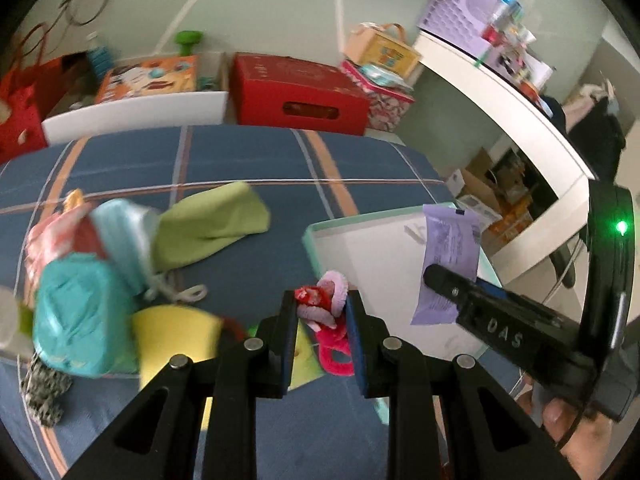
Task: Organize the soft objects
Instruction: 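Carry both items into the white tray and open both tools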
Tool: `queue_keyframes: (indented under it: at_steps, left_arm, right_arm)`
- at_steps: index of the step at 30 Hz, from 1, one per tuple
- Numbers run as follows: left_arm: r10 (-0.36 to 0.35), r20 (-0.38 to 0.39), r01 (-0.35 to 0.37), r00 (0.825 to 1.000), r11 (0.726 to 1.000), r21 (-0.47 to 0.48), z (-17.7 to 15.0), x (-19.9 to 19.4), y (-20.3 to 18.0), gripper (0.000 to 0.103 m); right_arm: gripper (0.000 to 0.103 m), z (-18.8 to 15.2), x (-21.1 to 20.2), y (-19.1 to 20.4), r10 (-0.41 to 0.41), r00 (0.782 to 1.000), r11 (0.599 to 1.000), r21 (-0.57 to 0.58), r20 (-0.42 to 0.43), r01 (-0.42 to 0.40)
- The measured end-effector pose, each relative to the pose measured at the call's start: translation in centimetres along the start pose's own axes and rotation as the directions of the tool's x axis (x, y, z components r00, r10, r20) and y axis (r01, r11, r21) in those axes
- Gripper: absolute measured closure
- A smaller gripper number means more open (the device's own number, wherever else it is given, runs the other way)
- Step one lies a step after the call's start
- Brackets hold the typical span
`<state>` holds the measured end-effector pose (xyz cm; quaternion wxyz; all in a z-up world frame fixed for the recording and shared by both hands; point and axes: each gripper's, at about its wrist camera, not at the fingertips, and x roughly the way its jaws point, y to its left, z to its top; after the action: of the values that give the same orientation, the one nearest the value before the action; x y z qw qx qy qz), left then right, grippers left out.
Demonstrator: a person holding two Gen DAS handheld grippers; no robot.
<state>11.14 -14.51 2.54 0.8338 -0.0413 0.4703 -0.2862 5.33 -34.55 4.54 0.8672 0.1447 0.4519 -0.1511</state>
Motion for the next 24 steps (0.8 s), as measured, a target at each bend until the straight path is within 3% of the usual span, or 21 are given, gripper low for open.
queue_keyframes:
  at_steps: [7, 11, 18, 24]
  left_arm:
    - [-0.022, -0.029, 0.023, 0.999, 0.998, 0.063, 1.2, 4.2, -2.7, 0.079]
    - [-0.038, -0.051, 0.042, 0.998, 0.996, 0.083, 1.5, 6.5, -4.0, 0.079]
    - [-0.035, -0.116, 0.049, 0.993, 0.991, 0.123, 1.1, 10.5, -5.6, 0.078]
    - [-0.017, -0.197, 0.036, 0.98, 0.995, 0.094, -0.3, 13.5, -4.6, 0.077]
  right_arm:
    - [0.057, 2.0, 0.1, -5.9, -0.144, 0.989, 0.976, 0.169, 0.036, 0.136]
    - [0.057, 2.6, 1.1, -7.7, -0.171, 0.984, 0.966, 0.205, 0.043, 0.158]
    - [0.056, 2.2, 3.8, -9.0, -0.148, 0.989, 0.96, 0.238, -0.007, 0.145]
    - [0.056, 1.9, 4.4, -8.8, -0.126, 0.992, 0.964, 0.235, -0.021, 0.127]
